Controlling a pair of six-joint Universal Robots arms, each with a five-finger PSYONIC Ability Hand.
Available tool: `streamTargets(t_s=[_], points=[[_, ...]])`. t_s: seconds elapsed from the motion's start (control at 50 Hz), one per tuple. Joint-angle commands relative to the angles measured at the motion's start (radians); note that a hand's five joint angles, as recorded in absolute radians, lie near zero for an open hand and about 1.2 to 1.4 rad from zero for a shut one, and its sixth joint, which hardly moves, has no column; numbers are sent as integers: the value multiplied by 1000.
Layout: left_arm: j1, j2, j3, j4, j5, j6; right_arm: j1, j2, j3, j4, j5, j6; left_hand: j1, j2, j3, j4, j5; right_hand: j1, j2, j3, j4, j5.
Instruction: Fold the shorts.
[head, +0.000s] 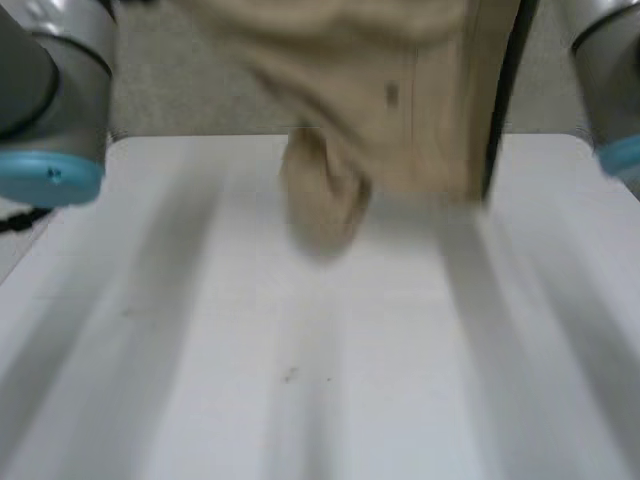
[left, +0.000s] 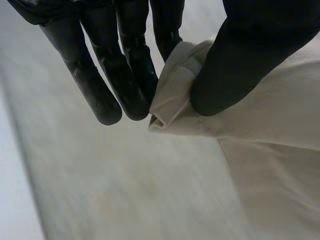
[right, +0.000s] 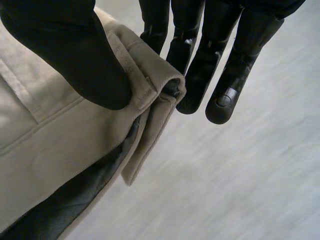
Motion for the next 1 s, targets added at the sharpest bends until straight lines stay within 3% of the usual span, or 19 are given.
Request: streamTargets(t_s=[0.02, 0.16, 0.3, 0.32, 0.5, 0.64, 0.74, 1.0], points=[[-15, 87, -204, 97, -30, -13, 1, -138, 154, -118, -22, 62, 284, 209, 213, 202, 267, 484, 227, 203, 204, 243], [-29, 56, -407, 18, -8, -39, 1, -66, 299, 67, -125, 68, 284, 209, 213, 202, 267, 484, 227, 203, 204, 243], [-29, -106, -528, -20, -2, -116, 1, 51, 336, 190, -128, 68, 284, 209, 213, 202, 267, 484, 227, 203, 204, 243], [-29, -126, -540, -38, -2, -125, -2, 121, 338, 286, -128, 71, 284, 209, 213, 202, 267, 484, 227, 203, 204, 243], [-26, -122, -635, -137, 1, -148, -7, 226, 347, 434, -140, 63, 284, 209, 213, 202, 267, 484, 227, 203, 204, 243], [-29, -28, -704, -140, 2, -148, -9, 214, 379, 434, -142, 65, 284, 209, 213, 202, 267, 484, 227, 203, 204, 243], [-38, 130, -779, -141, 2, -148, -9, 166, 398, 437, -140, 66, 284, 209, 213, 202, 267, 484, 227, 203, 204, 243], [-43, 424, -826, -163, 41, -150, -13, -107, 415, 444, -137, 60, 284, 209, 213, 202, 267, 484, 227, 203, 204, 243]])
